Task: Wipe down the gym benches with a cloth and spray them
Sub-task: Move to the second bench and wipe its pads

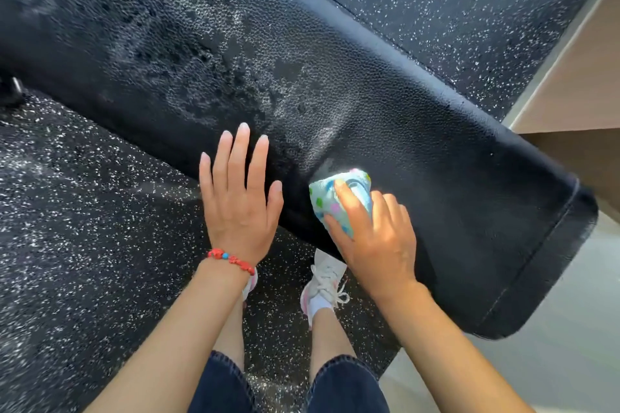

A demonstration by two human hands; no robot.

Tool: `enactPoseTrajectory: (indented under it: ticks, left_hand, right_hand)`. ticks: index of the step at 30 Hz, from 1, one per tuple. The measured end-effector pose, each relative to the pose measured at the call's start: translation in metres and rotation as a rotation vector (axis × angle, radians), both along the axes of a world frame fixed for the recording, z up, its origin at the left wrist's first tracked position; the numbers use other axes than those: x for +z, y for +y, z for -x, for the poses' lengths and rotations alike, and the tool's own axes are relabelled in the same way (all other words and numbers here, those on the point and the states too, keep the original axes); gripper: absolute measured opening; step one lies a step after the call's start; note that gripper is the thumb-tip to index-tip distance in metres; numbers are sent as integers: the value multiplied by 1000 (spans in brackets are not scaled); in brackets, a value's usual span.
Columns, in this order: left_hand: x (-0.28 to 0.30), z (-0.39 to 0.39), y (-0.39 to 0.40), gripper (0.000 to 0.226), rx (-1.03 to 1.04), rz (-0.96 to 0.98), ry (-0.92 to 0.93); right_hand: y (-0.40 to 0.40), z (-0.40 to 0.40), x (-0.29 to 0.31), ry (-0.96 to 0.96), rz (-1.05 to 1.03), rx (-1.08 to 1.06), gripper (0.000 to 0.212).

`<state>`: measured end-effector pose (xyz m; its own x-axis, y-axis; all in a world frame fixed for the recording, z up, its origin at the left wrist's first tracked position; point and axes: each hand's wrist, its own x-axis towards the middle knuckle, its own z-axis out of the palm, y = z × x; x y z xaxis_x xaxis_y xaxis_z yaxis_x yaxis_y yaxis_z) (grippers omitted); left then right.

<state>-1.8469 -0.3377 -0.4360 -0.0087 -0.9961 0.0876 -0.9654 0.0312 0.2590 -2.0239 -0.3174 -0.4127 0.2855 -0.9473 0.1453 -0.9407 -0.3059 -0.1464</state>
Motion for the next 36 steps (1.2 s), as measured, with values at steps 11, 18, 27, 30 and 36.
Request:
enactPoseTrajectory:
  ticks: [11, 18, 27, 30, 36]
  left_hand:
    - [5, -10, -8, 46, -13, 24, 33]
    - [12, -53, -38, 48, 144, 1, 24]
    - [-1, -62, -38, 50, 138, 9, 11]
    - [-5, -63, -37, 50, 136, 43, 2]
    - [-1, -65, -38, 49, 125, 34, 19]
  right_hand:
    - [-151, -37, 3, -102, 17, -344, 40]
    - [-47, -70, 6, -14, -29, -157, 36]
    - [-76, -71, 4, 7, -3, -73, 33]
    - [-134, -81, 4, -65, -25, -198, 38]
    - [-141, -102, 1, -90, 16, -284, 39]
